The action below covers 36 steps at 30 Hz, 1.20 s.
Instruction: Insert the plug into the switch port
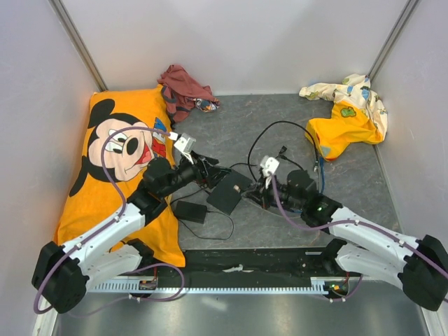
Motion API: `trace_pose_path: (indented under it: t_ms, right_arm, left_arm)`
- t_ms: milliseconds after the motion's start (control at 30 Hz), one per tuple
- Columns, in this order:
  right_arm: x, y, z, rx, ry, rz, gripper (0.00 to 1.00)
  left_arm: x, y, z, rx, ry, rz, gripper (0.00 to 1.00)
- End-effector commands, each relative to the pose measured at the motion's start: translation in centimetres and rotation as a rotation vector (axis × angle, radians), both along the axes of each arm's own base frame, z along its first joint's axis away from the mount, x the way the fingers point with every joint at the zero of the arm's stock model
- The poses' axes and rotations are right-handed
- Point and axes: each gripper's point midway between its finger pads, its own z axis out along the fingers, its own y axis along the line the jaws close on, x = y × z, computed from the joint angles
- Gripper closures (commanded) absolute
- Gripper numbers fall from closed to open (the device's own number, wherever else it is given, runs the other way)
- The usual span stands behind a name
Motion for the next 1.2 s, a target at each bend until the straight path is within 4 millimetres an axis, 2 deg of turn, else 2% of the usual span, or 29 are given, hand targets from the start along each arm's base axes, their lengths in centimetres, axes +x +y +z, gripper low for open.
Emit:
trace_pose_path:
  t_ms: [0, 200, 400, 433, 533, 800, 1033, 1167]
  right_arm:
    - [0.7, -1.0, -5.7, -0.207, -0.037, -0.141, 1.00]
    - [0.1, -0.7, -10.4, -0.274, -0.040, -0.186, 1.00]
    - [0.0, -0.7, -12.9, -0.277, -0.030, -0.206, 1.00]
    - [0.0, -0.6, -12.9, -0.276, -0.030, -0.207, 1.00]
    - [-0.1, -0.3, -13.2, -0.268, -0.032, -0.189, 1.00]
    - [-0.7, 0.9, -14.1, -0.256, -0.006, -0.133, 1.00]
    - [-1.2, 1.1, -15.0, -0.269, 0.029, -0.108, 1.00]
    - [-1.2, 1.2, -14.8, -0.256, 0.027, -0.111, 1.00]
  left_arm:
    - [2.3, 1.9, -5.7, 0.225, 0.118, 0.143, 0.21]
    - [3.5, 1.7, -9.8, 0.330, 0.228, 0.161, 0.19]
    - [4.4, 1.3, -13.8, 0.429, 0.321, 0.155, 0.17]
    - [4.7, 1.4, -14.6, 0.446, 0.339, 0.160, 0.17]
    - [4.9, 1.4, -15.6, 0.460, 0.363, 0.155, 0.17]
    - [4.7, 1.3, -18.9, 0.513, 0.451, 0.135, 0.16]
    - [4.2, 1.0, -20.2, 0.525, 0.495, 0.106, 0.16]
    - [3.8, 0.8, -20.9, 0.531, 0.519, 0.088, 0.16]
